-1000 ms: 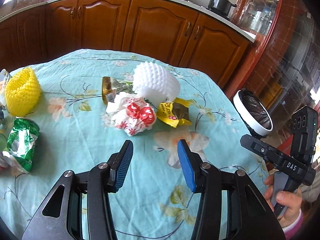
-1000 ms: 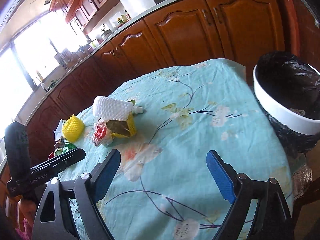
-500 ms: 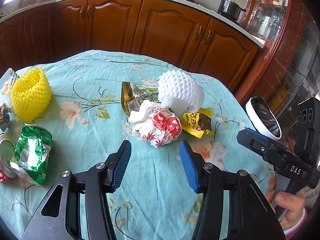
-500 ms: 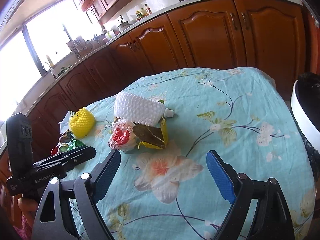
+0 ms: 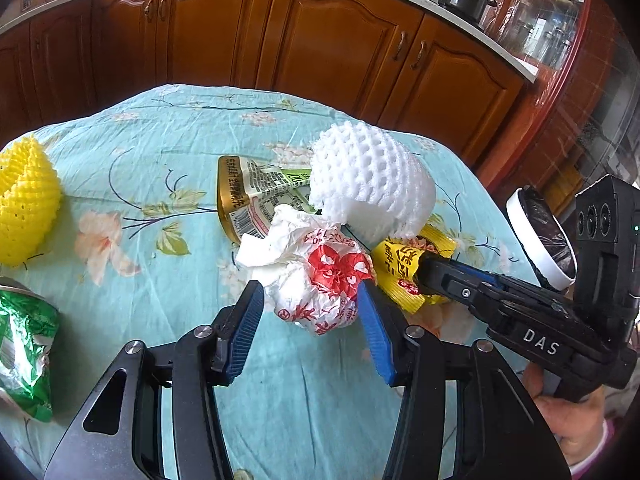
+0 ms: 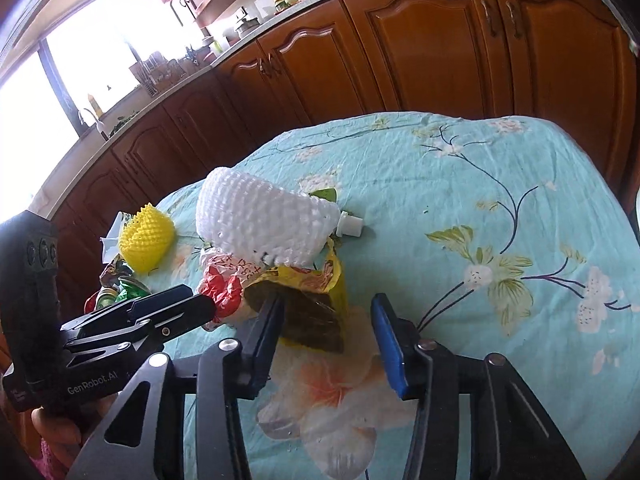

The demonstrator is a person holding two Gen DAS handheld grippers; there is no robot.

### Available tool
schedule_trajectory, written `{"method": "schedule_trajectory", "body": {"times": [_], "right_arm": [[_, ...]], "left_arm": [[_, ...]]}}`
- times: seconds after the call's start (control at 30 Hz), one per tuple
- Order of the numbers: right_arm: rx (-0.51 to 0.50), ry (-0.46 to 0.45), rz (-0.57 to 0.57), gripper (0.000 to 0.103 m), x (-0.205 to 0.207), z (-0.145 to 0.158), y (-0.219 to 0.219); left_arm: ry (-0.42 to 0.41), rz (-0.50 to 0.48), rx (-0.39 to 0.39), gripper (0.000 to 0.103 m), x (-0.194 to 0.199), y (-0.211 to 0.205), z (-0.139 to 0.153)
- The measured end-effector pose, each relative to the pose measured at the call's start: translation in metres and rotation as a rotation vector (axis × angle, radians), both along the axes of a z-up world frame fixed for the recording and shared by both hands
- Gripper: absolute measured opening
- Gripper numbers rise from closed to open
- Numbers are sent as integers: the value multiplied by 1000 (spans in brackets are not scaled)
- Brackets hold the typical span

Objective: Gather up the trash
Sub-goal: 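Grasp the red-printed white bag with the left tool while the right tool grasps the yellow snack bag, then carry the white bag and yellow snack bag over the bin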

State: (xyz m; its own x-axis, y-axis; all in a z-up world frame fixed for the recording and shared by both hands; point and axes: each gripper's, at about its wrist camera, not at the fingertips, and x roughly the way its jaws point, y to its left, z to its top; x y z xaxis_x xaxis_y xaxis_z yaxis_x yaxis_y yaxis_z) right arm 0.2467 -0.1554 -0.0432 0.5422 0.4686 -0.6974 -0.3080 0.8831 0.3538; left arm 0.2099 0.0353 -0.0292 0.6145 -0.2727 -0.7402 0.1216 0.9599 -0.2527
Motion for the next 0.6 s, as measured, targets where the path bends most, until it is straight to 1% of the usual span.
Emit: {"method": "schedule_trajectory", "body": {"times": [0.03, 0.07, 0.1, 0.13, 0.2, 0.33, 0.47, 0.6], "right_arm": [[4, 9, 2, 19, 1, -2, 0], [9, 13, 3, 8, 1, -3, 0], [12, 9, 6, 6, -1, -2, 0], [12, 2, 8, 5, -4, -1, -1], [14, -7, 10, 4, -10, 2, -5], [21, -27, 0, 0, -24, 9, -17], [27, -51, -15, 0, -39, 20, -35], [34, -73, -46, 0, -55, 30, -55]], "left_arm": [[4, -11, -3, 34, 0, -2, -1], [0, -14, 1, 33, -1, -3, -1], [-8, -18, 8, 29, -3, -5, 0], [-16, -24, 17, 23, -5, -7, 2], [-26, -29, 25, 23, -10, -9, 5], [-45, -42, 17, 21, -22, -10, 13], [-67, -67, -1, 21, -38, -17, 25], [-87, -108, -14, 21, -49, -33, 35]]}}
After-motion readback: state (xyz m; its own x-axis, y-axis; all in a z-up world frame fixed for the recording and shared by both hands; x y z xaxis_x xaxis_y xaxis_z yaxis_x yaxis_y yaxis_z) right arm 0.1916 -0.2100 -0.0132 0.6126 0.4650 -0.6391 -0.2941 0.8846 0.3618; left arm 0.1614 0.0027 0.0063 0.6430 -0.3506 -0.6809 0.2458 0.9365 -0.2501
